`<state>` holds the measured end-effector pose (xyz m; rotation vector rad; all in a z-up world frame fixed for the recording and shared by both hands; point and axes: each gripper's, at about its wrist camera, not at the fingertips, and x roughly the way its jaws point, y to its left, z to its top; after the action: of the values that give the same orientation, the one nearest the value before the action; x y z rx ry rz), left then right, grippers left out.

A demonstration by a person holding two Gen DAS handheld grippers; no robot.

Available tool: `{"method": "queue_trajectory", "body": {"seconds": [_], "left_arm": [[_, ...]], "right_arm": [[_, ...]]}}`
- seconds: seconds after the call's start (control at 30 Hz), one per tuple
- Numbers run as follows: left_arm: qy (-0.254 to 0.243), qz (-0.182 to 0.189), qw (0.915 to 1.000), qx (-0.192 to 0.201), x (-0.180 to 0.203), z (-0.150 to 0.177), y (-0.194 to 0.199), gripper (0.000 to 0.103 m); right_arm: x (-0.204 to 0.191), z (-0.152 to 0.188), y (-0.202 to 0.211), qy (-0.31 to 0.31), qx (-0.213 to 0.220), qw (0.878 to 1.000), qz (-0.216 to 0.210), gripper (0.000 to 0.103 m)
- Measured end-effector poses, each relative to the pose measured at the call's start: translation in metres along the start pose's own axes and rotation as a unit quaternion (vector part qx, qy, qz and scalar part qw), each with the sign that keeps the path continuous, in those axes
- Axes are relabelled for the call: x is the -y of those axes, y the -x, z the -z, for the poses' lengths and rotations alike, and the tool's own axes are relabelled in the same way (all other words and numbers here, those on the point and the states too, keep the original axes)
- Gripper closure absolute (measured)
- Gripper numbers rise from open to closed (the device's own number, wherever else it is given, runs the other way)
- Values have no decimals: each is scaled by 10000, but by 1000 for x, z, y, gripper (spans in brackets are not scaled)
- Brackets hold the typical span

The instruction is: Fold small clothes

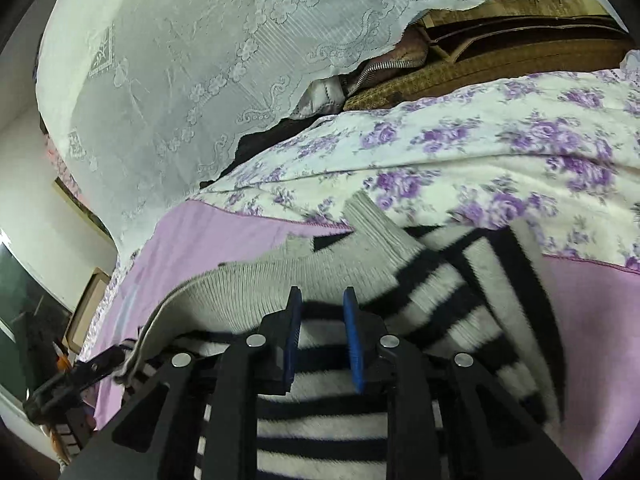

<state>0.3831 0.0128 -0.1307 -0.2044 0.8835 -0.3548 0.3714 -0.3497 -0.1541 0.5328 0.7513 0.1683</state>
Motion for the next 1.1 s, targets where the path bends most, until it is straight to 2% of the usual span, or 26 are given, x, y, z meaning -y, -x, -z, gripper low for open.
{"method": "queue_trajectory", "body": {"seconds": [0.1, 0.2, 0.27, 0.3, 0.33, 0.37, 0.43, 0.47, 0.53, 0.57, 0.6, 0.67, 0.7, 0.77, 0.83, 0.87, 0.97, 1.03, 1.07, 1.1], "left_arm": [[-404, 428, 9983, -18, 19, 15, 10, 34], [-875, 392, 9950, 294, 37, 25, 27, 33], [-1004, 468, 9935, 251, 43, 29, 31, 26], [-1069, 371, 9934, 180, 46, 30, 27, 24], [-1129, 221, 9933, 109, 49, 29, 20, 23], [-1176, -19, 9931, -34, 52, 28, 6, 22], [-1110, -361, 9925, -372, 50, 20, -23, 22], [-1044, -666, 9911, -491, 48, 13, -39, 22], [-824, -1267, 9871, -526, 37, -3, -59, 22], [-538, -1359, 9876, -580, 24, -12, -66, 22], [77, -1107, 9912, -718, 3, -21, -72, 23], [1087, -595, 9895, -739, -28, -29, -69, 25], [1197, -574, 9887, -702, -31, -29, -66, 30], [1192, -795, 9883, -530, -28, -29, -55, 31], [892, -1040, 9904, -205, -12, -30, -42, 26], [767, -1041, 9915, -155, -6, -32, -41, 19], [124, -1051, 9940, -291, 21, -34, -52, 16], [-92, -1417, 9891, -398, 25, -35, -66, 15], [-66, -1774, 9829, -482, 20, -32, -77, 15], [17, -1891, 9804, -554, 12, -30, -85, 15]], "right_arm": [[2, 0, 9, -91, 53, 9999, -117, 80], [7, -3, 7, -66, 18, 10000, 21, 77], [21, -5, 1, -267, -26, 9993, 264, 77], [32, -6, -3, -462, -15, 9981, 416, 85], [44, -7, -4, -715, 19, 9961, 512, 99], [50, -7, -3, -831, 38, 9950, 560, 103], [57, -8, 3, -1021, 150, 9932, 540, 103], [56, -9, 7, -1012, 225, 9929, 586, 103], [52, -9, 11, -916, 320, 9935, 595, 101], [52, -8, 11, -909, 337, 9936, 575, 101], [52, -8, 11, -916, 350, 9936, 558, 101], [49, -8, 15, -905, 431, 9937, 500, 100], [46, -8, 18, -876, 502, 9937, 486, 97], [38, -10, 23, -798, 653, 9936, 457, 92], [31, -12, 26, -703, 730, 9941, 380, 86], [23, -12, 25, -570, 709, 9954, 297, 84], [-1, -9, 13, -132, 570, 9982, 98, 76], [-14, -4, -1, 224, 259, 9994, 4, 69], [-16, -2, -11, 363, 69, 9993, 83, 69], [-11, 0, -19, 360, -61, 9988, 317, 68]]}}
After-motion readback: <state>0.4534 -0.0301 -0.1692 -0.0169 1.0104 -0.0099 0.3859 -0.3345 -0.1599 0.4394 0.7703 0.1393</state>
